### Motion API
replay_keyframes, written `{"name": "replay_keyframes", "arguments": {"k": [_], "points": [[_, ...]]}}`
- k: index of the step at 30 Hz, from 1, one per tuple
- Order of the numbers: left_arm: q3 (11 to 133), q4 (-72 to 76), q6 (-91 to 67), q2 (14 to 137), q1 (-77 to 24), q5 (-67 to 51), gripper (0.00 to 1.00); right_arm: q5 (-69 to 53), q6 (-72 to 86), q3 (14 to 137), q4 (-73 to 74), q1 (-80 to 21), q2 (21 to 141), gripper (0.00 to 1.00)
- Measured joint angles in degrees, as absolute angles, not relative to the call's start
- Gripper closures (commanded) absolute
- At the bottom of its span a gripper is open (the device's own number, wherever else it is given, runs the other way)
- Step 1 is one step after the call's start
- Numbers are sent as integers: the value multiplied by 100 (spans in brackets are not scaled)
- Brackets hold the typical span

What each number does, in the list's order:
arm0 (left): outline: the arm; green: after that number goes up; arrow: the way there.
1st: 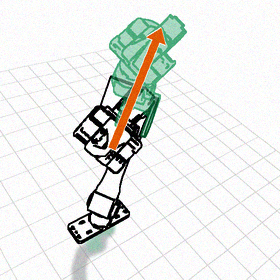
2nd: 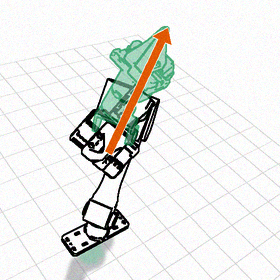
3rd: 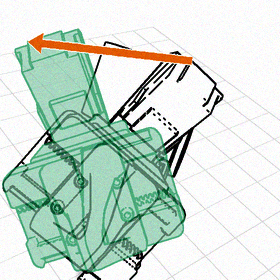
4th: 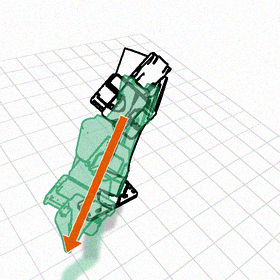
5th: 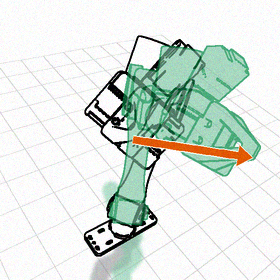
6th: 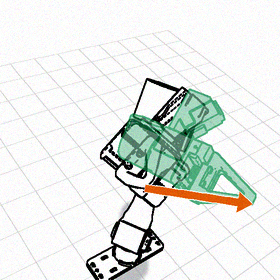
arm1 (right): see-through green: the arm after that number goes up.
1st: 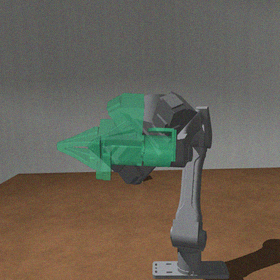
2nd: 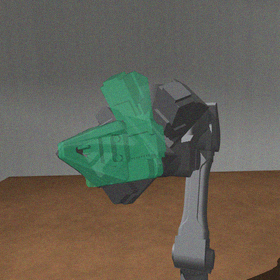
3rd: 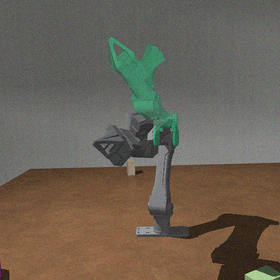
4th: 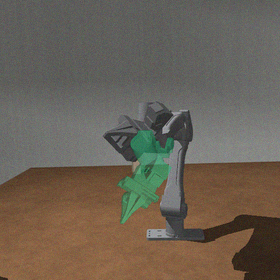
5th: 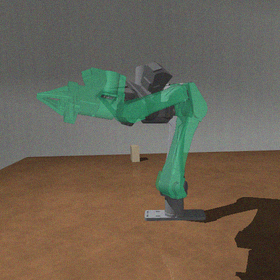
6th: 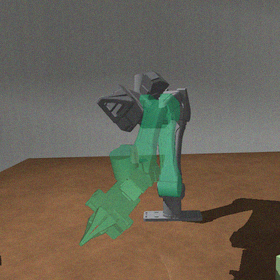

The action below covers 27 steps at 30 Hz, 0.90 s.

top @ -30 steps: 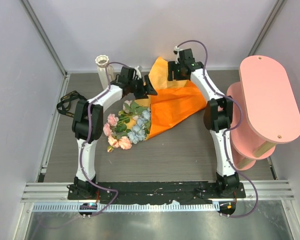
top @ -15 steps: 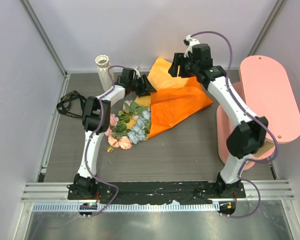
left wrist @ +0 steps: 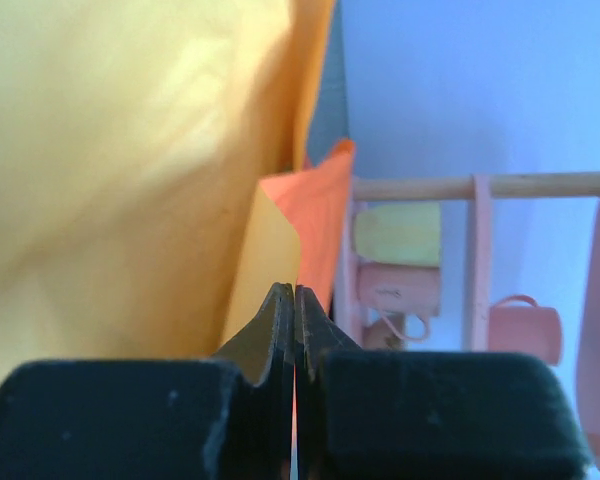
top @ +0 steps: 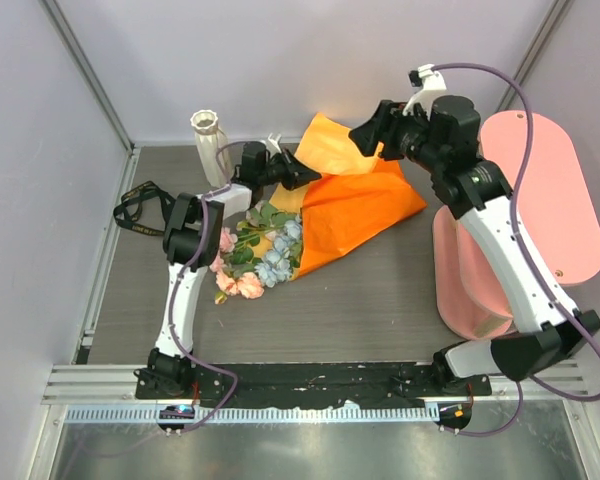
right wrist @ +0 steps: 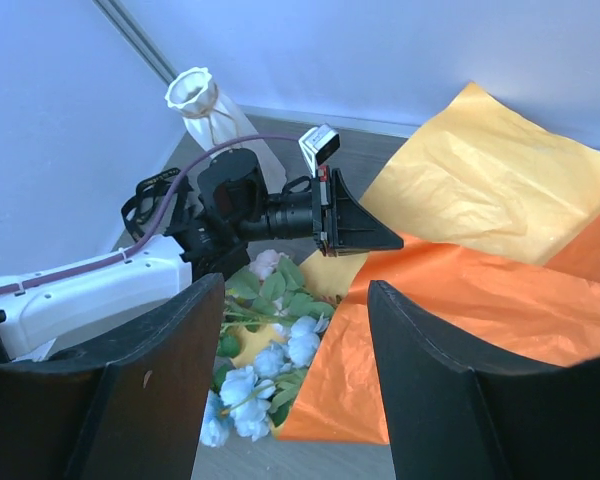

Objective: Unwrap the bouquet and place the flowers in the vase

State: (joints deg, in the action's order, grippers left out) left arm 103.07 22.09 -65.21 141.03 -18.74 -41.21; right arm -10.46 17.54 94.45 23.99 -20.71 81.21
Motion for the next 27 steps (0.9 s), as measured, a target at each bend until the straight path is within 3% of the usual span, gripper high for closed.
{"name": "replay_keyframes", "arguments": {"k": [6, 11, 17, 18, 21, 22, 27], "points": [[8884, 2810, -7008, 12862, -2502, -4202, 100, -714, 1870, 9085, 2720, -2084, 7201, 35], [7603, 3107, -6831, 11406, -3885, -3870, 100, -283, 1922, 8853, 3173, -2084, 6622, 35], [6713, 3188, -6359, 11087, -5083, -3426, 95, 235, 1970, 8141, 3588, -2084, 6292, 40], [6552, 3170, -6311, 11111, -5203, -3336, 92, 318, 1964, 8020, 3660, -2084, 6311, 40], [6261, 3092, -6215, 11314, -5511, -3098, 68, 690, 1806, 7826, 3900, -2084, 6486, 41], [6208, 3057, -6198, 11384, -5588, -3059, 56, 823, 1739, 7826, 3977, -2084, 6602, 41], [5824, 3208, -6101, 11365, -5688, -2969, 36, 1365, 1428, 8117, 4141, -2176, 7413, 41]]}}
